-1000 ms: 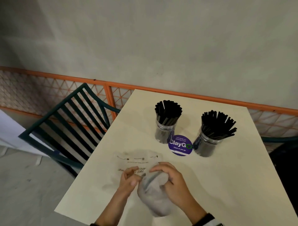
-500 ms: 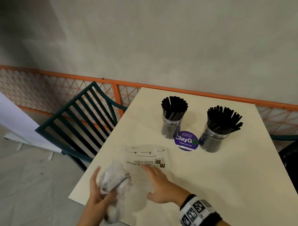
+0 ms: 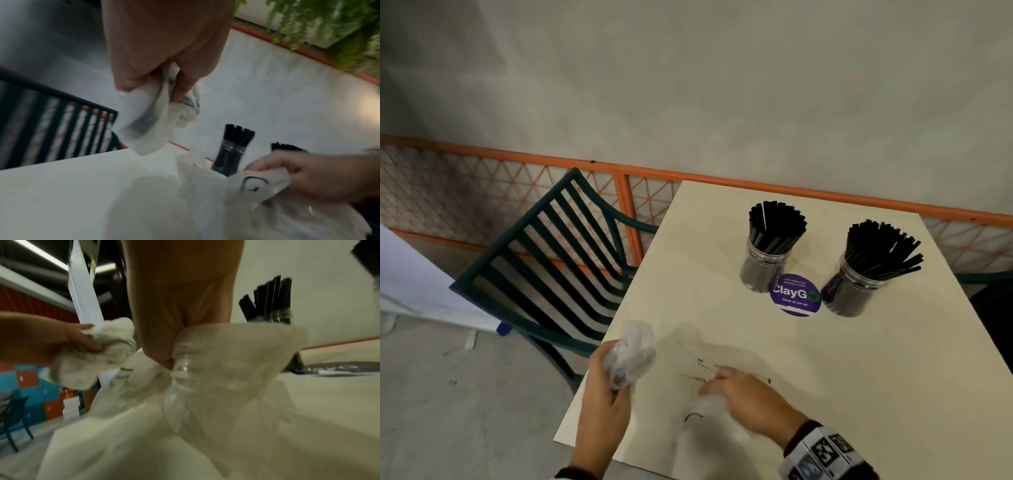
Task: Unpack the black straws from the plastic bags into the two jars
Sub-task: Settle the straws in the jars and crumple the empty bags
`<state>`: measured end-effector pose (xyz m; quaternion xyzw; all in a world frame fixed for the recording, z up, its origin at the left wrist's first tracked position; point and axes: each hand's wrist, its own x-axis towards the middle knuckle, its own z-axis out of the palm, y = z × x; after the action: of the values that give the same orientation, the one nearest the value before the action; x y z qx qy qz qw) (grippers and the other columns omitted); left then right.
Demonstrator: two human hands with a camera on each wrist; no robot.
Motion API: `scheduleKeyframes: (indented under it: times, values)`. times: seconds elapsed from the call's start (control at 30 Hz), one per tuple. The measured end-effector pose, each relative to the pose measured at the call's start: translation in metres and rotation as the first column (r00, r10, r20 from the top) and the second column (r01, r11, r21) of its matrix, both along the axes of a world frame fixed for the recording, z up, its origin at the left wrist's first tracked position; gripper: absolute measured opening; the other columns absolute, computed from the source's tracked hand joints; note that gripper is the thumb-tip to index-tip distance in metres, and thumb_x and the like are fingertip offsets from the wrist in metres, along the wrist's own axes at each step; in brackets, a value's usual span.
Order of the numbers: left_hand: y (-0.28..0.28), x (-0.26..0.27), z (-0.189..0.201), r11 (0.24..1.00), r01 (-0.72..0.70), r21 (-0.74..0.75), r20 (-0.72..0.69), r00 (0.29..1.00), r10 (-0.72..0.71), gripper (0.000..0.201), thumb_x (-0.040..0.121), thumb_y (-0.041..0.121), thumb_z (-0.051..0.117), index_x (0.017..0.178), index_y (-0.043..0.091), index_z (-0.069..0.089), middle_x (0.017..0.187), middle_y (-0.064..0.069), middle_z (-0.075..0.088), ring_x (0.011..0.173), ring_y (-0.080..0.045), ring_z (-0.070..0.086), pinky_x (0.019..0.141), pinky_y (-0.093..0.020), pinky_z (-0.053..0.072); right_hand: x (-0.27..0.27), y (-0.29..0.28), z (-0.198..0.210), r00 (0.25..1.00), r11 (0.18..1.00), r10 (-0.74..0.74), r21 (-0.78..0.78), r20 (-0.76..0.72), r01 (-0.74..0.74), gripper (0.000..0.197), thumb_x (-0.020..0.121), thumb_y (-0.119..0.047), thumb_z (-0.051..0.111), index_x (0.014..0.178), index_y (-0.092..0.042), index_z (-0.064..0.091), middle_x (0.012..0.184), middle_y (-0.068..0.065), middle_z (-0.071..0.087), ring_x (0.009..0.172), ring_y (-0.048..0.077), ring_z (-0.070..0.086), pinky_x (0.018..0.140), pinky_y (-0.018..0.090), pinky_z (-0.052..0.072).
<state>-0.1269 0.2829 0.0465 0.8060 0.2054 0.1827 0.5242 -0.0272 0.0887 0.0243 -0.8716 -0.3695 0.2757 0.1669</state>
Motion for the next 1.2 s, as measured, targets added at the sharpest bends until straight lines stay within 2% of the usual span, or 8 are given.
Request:
scheduleKeyframes:
  times: [0.1,0.2,0.27,0.5,0.73,0.97,1.1,1.2]
  values:
    - [-0.008,0.013,0.0,0.942,0.336,-0.025,-0.015,0.942,-0.336,0.05,0.085,0.013,0.058,0.107,0.054,0.041,0.111,0.022,0.052,0.101,0.004,0.052,0.079,-0.007,0.043,-0.016,0.003,0.026,0.998,0.991,-0.055,0.123,-0.006,0.055,0.031,0.084,-0.008,0.046,0.104,-0.023,0.065,0.114,0.002,0.051,0.105,0.021,0.051,0.078,0.025,0.038]
    - [-0.029,0.018,0.006,0.693,0.623,-0.362,0.002,0.744,-0.668,0.063,0.075,0.045,0.067,0.125,0.049,0.029,0.131,0.011,0.044,0.12,-0.003,0.049,0.095,-0.022,0.045,-0.024,-0.002,0.045,0.97,0.899,-0.231,0.364,-0.082,0.245,0.024,0.077,-0.007,0.048,0.087,-0.024,0.062,0.097,-0.001,0.053,0.092,0.018,0.055,0.078,0.027,0.043]
    - [-0.046,0.024,0.013,0.532,0.702,-0.473,0.034,0.618,-0.785,0.086,0.068,0.034,0.076,0.132,0.036,0.018,0.134,0.013,0.038,0.119,0.001,0.049,0.091,-0.021,0.047,-0.031,-0.012,0.052,0.899,0.763,-0.393,0.477,-0.193,0.436,0.023,0.073,-0.006,0.046,0.08,-0.028,0.05,0.087,0.004,0.057,0.078,0.018,0.055,0.069,0.029,0.044]
    - [-0.104,0.037,0.004,0.531,0.756,-0.382,0.057,0.593,-0.803,0.058,0.072,0.028,0.065,0.123,0.035,0.037,0.108,0.012,0.067,0.096,-0.002,0.064,0.076,-0.015,0.051,-0.073,-0.07,0.08,0.636,0.354,-0.358,0.531,-0.684,0.77,0.035,0.082,-0.009,0.061,0.112,-0.012,0.043,0.107,0.012,0.065,0.098,0.029,0.063,0.085,0.041,0.051]
    - [-0.173,0.028,0.009,0.315,0.78,-0.541,0.121,0.443,-0.889,0.029,0.061,0.019,0.059,0.089,0.013,0.06,0.076,0.0,0.07,0.076,-0.003,0.065,0.071,-0.018,0.051,-0.141,-0.165,0.069,0.449,0.271,-0.828,0.461,-0.335,0.845,0.076,0.07,-0.038,0.074,0.125,-0.059,0.026,0.13,-0.036,0.03,0.127,-0.007,0.03,0.099,0.017,0.03]
    - [-0.281,-0.008,-0.004,0.106,0.874,-0.475,-0.017,0.111,-0.994,0.033,0.064,0.031,0.07,0.091,0.048,0.061,0.11,0.014,0.055,0.093,0.016,0.054,0.081,-0.004,0.041,-0.207,-0.246,0.037,0.233,-0.151,-0.237,0.273,-0.943,0.95,0.079,0.065,-0.027,0.082,0.132,-0.035,0.041,0.14,0.011,0.045,0.126,0.029,0.047,0.106,0.042,0.038]
    - [-0.363,-0.039,-0.019,0.136,0.852,-0.506,-0.116,0.089,-0.989,0.028,0.061,0.003,0.058,0.089,0.011,0.057,0.072,0.0,0.067,0.058,-0.001,0.063,0.05,-0.015,0.049,-0.243,-0.302,0.02,0.197,-0.358,-0.062,0.206,-0.979,0.911,0.088,0.063,-0.036,0.082,0.134,-0.015,0.034,0.132,0.018,0.046,0.12,0.032,0.049,0.095,0.039,0.047]
    - [-0.417,-0.068,-0.043,0.162,0.857,-0.489,-0.242,0.045,-0.969,0.018,0.083,-0.002,0.052,0.094,0.012,0.056,0.079,-0.008,0.064,0.054,-0.003,0.063,0.05,-0.017,0.048,-0.267,-0.344,-0.005,0.059,-0.365,-0.126,0.102,-0.99,0.925,0.08,0.063,-0.027,0.083,0.129,-0.012,0.04,0.127,0.016,0.054,0.112,0.026,0.058,0.091,0.036,0.051]
